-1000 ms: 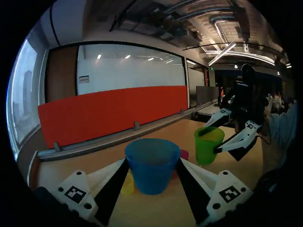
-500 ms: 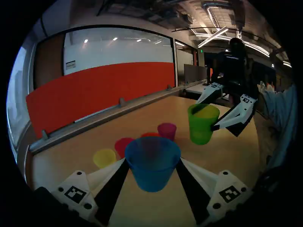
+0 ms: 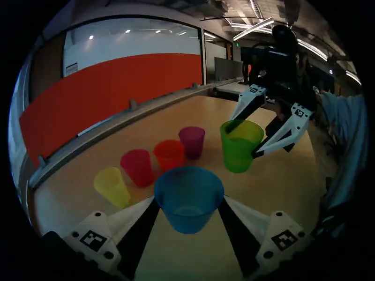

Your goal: Pour water

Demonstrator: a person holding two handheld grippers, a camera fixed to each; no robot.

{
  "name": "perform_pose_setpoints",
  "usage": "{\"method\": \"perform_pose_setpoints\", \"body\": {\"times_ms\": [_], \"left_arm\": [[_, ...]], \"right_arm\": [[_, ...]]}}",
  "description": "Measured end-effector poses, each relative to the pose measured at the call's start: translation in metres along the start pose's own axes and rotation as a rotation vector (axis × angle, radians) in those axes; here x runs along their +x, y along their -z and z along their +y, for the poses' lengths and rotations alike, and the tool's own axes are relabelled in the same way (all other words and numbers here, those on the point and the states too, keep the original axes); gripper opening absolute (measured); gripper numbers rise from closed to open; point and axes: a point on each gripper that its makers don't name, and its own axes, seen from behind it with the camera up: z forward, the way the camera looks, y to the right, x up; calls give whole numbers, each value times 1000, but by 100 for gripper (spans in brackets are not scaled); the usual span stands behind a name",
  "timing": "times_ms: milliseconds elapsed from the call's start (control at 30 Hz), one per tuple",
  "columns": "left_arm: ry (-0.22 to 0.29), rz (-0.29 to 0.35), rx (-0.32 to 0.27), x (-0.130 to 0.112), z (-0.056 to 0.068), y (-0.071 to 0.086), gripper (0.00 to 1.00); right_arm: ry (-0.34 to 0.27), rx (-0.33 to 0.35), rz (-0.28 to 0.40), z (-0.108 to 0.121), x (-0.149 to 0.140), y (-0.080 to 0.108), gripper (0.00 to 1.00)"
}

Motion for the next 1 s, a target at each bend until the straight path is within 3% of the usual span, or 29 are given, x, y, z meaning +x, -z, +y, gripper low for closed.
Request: {"method": "perform_pose_setpoints", "body": {"times_ms": [400,1000], "left_arm": [[-47,-101,-66,-30,18,-19,86],[-17,-136,-87,-57,23,-29,86]], "right_arm": [[20,17,-95,-4,-36,-16,91],[-4,3,-144,-4,-69,-32,91]]}}
